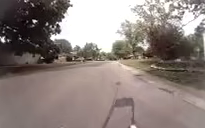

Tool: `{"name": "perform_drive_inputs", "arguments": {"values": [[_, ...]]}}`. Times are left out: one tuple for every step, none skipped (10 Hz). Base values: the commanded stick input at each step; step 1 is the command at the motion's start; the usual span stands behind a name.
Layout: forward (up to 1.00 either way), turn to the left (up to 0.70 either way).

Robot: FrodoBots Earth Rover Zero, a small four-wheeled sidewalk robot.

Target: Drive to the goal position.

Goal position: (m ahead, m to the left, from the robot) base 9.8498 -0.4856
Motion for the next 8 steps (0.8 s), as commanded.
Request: {"name": "perform_drive_inputs", "arguments": {"values": [[1.00, -0.17], [1.00, 0.00], [1.00, 0.00], [1.00, 0.00], [1.00, 0.00], [1.00, 0.00], [1.00, 0.00], [1.00, 0.00]]}}
